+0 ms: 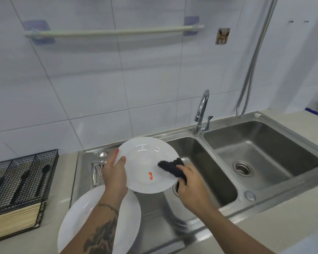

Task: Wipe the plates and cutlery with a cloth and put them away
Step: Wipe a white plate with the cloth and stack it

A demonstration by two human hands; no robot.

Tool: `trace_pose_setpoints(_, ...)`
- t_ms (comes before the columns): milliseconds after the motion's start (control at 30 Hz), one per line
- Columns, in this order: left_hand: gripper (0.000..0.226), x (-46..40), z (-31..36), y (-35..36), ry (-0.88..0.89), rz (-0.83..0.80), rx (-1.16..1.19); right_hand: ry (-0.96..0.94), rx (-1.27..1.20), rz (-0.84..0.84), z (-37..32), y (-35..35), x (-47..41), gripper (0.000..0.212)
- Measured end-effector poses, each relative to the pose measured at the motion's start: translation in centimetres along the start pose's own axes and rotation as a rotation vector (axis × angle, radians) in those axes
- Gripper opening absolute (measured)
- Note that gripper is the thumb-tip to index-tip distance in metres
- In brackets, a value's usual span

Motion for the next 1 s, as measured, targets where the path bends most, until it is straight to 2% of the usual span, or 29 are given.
trace_pose_setpoints(233, 0.046, 0.3, -1.6, 3.6, -0.009, 0.113, -0.023, -0.057, -0.026, -0.031, 3.5, 0.3, -1.6, 0.046)
trace_pose_setpoints(400, 0.047, 0.1, -1.1, 6.3, 0.038, 0.128, -0.158, -0.030, 0.037, -0.158, 5.1, 2.1, -2.5, 0.046)
trace_pose_setpoints(567, 0.051, -1.1, -1.2, 8.9, 0.064, 0.110, -0.349, -0.058, 0.074, -0.285, 5.3, 3.9, -3.3, 0.046)
trace_pose_setpoints(767, 0.055, -1.5, -1.1, 12.3, 0.155, 0.042, -0.587, -0.030, -0.033, -0.350, 5.9, 4.4, -3.1, 0.041)
trace_pose_setpoints(1000, 0.050, -1.6, -1.2, 15.0, 0.239, -0.023, -0.675, 0.034, -0.098, -0.405, 6.9, 4.9, -3.8, 0.043)
Point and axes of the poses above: each hand's wrist, its own x-axis away from the middle knuckle, its own y-axis out of the palm, z = x × y, the point moved 10 cm from there along -x, towards the middle knuckle, and after that the axes turned 10 degrees about x, right-handed, at the moved point
